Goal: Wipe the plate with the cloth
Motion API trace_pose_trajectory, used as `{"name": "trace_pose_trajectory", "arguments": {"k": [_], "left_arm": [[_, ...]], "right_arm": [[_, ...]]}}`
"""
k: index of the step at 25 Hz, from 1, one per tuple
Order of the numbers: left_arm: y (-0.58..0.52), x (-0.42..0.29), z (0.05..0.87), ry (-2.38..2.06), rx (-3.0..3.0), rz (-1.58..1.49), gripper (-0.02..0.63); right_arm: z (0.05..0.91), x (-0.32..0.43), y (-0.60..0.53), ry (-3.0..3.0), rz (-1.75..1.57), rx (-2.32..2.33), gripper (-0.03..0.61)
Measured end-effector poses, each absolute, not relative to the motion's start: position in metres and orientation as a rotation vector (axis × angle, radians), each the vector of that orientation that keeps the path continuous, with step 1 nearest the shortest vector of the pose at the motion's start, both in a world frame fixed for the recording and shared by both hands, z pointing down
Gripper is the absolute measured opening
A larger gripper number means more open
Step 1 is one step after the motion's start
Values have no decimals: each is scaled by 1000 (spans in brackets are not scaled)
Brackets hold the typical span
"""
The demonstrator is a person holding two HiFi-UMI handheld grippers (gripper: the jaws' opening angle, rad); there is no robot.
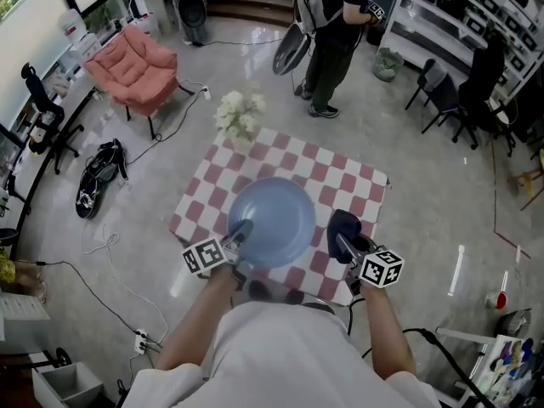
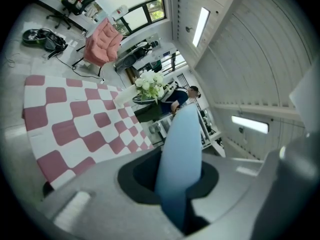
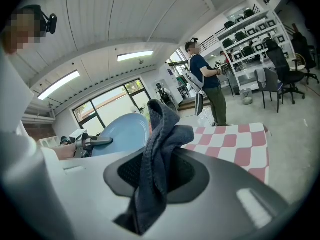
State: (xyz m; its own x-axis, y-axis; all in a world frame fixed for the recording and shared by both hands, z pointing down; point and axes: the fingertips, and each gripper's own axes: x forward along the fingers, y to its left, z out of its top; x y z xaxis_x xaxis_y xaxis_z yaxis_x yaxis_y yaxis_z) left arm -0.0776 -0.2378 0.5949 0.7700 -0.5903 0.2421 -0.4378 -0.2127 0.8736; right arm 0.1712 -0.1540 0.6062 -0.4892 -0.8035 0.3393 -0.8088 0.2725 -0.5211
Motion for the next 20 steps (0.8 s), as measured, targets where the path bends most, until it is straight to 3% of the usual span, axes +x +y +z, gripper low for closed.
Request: {"name": "trace_pose_trajectory", "arguments": {"k": [20], "left_arm": [[-242,-77,598,-792,1834,-171,61]], "right_arm": [[604,170,-154,-2507,1027,1571,103]]}}
